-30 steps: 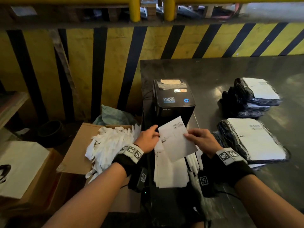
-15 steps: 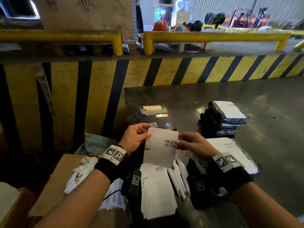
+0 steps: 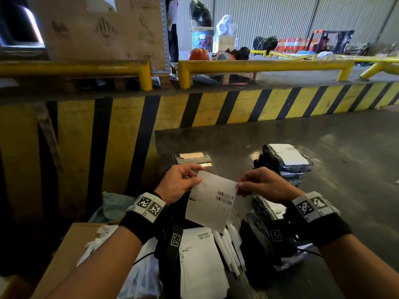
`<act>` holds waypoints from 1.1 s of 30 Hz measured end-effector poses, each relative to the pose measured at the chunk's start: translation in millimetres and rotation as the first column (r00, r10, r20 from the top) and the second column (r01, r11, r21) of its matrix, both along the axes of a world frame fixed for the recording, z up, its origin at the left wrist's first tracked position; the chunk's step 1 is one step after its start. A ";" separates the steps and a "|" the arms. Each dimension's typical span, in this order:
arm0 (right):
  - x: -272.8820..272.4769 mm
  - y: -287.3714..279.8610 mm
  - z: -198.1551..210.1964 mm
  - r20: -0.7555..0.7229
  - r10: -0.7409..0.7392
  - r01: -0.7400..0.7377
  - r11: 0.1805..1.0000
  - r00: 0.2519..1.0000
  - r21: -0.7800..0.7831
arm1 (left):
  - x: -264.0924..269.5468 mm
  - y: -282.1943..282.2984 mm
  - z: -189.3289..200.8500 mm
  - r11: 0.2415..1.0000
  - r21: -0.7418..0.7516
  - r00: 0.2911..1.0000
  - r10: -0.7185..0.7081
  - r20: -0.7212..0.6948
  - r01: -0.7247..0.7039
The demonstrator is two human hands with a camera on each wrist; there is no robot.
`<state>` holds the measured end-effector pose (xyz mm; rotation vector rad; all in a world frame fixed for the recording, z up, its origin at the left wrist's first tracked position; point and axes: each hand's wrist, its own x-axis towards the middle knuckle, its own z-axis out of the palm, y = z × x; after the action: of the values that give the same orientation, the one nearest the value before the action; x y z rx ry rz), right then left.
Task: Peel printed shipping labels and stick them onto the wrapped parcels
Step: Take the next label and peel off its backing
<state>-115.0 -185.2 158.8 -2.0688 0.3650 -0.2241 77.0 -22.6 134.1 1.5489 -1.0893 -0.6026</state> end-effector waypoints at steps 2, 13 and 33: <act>-2.9 -1.2 0.3 -0.003 -0.013 0.013 1.000 1.000 0.002 | -0.6 -2.3 0.9 1.000 0.007 1.000 -0.008 0.013 0.008; -11.3 1.7 7.4 0.001 -0.032 0.032 0.999 0.999 -0.036 | 1.2 -14.1 2.0 0.999 0.000 0.997 -0.051 0.057 0.051; 27.7 36.5 -21.7 0.362 -0.253 0.211 0.966 0.897 0.152 | -41.2 -27.2 8.1 0.997 0.077 0.998 -0.017 0.056 0.013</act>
<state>-87.3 -148.7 137.2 -1.8192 0.3754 -0.7229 35.8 -49.8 142.2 1.6337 -1.1333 -0.6200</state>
